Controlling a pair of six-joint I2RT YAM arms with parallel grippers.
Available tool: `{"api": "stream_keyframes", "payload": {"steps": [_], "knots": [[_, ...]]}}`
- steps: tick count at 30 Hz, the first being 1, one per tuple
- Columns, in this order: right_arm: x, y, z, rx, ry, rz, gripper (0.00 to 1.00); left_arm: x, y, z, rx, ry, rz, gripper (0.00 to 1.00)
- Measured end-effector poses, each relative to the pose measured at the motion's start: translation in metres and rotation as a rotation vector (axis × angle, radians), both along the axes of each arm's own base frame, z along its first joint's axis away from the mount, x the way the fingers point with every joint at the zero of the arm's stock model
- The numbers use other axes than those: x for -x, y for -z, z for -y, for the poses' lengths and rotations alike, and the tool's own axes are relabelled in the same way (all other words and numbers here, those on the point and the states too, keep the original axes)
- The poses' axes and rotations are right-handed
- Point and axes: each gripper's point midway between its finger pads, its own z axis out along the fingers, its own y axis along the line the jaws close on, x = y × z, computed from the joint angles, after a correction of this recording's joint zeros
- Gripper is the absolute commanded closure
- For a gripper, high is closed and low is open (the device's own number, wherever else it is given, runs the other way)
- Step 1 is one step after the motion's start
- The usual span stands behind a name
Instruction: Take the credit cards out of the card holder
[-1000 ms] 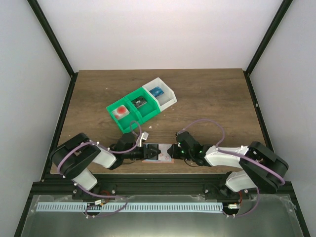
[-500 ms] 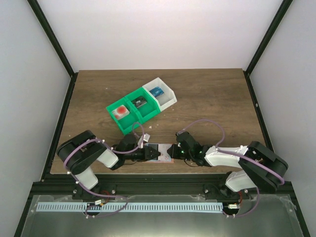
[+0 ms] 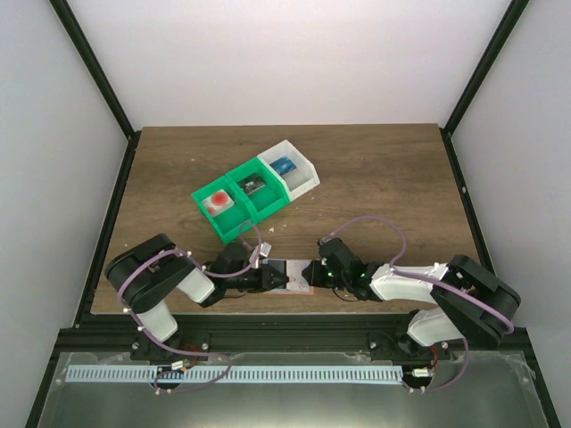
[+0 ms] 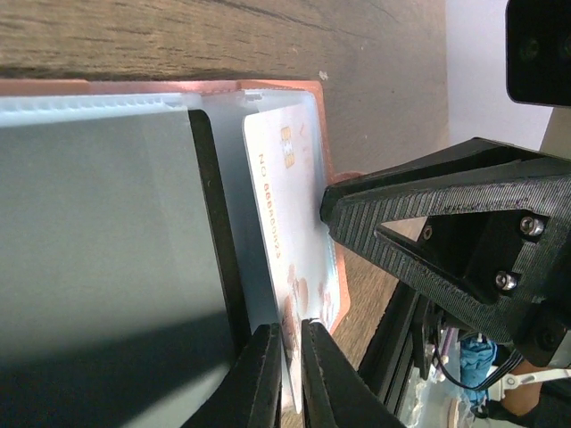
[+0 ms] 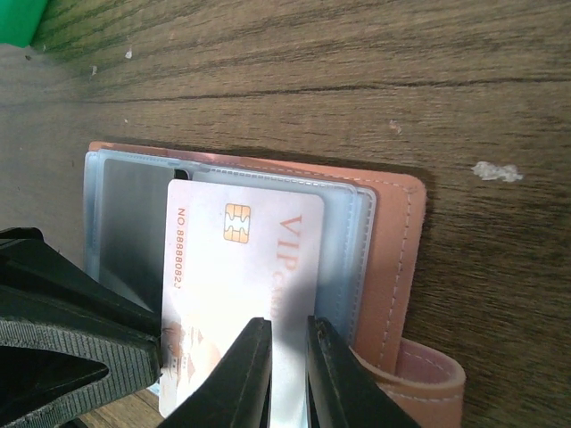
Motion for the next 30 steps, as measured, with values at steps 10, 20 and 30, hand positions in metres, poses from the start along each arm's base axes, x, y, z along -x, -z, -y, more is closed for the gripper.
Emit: {"api": "stream_keyframes", "payload": {"steps": [10,20,30], "knots": [[0.0,0.0,0.0,-0.007,0.0,0.0,0.87,0.001,0.001,0.005,0.031,0.002,-0.031,0.95],[0.001,0.0,0.0,-0.015,0.003,0.001,0.87,0.003,-0.003,0.004,0.057,-0.006,-0.041,1.0],[0.001,0.001,0.0,-0.017,0.005,0.0,0.87,0.003,-0.009,-0.014,0.037,-0.061,-0.031,1.0]]}}
